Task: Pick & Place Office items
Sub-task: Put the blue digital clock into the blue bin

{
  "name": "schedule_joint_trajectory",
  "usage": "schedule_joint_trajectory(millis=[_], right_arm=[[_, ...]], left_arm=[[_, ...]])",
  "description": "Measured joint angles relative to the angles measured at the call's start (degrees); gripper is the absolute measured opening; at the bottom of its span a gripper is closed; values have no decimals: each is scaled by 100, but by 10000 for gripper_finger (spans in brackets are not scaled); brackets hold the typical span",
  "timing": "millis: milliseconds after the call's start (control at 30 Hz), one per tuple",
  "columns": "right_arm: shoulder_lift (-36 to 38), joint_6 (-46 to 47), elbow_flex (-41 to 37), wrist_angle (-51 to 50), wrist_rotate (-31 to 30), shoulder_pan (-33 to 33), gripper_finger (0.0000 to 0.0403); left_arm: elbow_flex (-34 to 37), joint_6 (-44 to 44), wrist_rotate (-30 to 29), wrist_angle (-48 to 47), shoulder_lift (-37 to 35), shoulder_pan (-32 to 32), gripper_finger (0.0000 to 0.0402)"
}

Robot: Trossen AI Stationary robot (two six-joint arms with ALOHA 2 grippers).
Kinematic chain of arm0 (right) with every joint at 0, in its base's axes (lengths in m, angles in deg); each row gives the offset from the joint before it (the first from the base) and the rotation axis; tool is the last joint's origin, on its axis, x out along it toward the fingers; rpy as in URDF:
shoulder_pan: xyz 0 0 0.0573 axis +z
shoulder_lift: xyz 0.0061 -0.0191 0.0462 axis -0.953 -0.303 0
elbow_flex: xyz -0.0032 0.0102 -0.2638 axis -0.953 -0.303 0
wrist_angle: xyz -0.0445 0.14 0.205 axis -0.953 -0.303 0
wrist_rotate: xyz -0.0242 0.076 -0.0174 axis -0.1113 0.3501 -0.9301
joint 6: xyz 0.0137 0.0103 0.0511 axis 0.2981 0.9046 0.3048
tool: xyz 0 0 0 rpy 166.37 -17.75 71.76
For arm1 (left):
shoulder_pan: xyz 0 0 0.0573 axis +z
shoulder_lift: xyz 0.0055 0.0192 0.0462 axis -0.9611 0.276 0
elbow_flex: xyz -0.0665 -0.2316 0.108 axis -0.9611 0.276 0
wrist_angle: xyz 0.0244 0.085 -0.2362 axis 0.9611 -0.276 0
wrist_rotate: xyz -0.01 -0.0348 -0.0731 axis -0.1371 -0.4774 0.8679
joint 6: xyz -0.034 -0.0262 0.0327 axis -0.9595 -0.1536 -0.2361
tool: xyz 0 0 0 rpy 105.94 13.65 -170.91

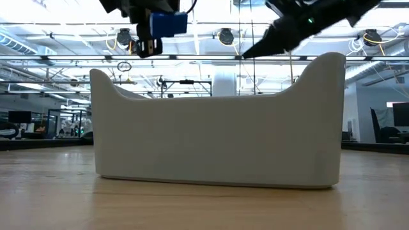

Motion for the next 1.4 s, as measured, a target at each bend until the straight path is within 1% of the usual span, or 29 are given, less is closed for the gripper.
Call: schedule_joint_trajectory(millis=[133, 233, 367, 433, 567, 600, 767, 833, 967, 1067, 1200, 1333, 1400], right_arm=[[-226, 610, 609, -662, 2, 0, 339], [-251, 1034, 840, -695, 7, 2, 339], [-250, 1397, 909, -467, 66, 2, 339], [-251, 1454, 920, -335, 404, 0, 339], [-252, 1468, 922, -56, 1299, 10, 339], [-252, 1437, 922, -11, 1433, 18, 339], [-252, 737, 929, 14, 1711, 98, 339], [-254, 559, 977, -17, 1918, 131, 339], [-349, 567, 1164, 5, 2316, 131, 339], [-475, 586, 1388, -225, 2595, 127, 339], [-778, 764, 1793, -380, 3027, 129, 339], [-943, 674, 2037, -829, 3021, 109, 339], [-977, 587, 2083, -766, 3018, 109, 339]], left_arm=[[-47, 153, 317, 14, 0, 152, 133], [-47, 218, 491, 5, 0, 187, 133], [-45, 254, 909, 13, 0, 183, 133], [-45, 181, 1126, 69, 0, 203, 133], [-45, 28, 1375, 255, 0, 203, 133], [-45, 12, 1404, 272, 0, 200, 133], [-43, -44, 1457, 271, 0, 149, 133], [-40, -57, 1506, 261, 0, 120, 133], [-40, -62, 1665, 279, 36, 81, 133], [-40, -127, 1834, 340, 149, 57, 133], [-40, -282, 2118, 660, 417, -68, 133], [-38, -446, 2364, 989, 651, -248, 133], [-38, -467, 2430, 1009, 708, -330, 133]])
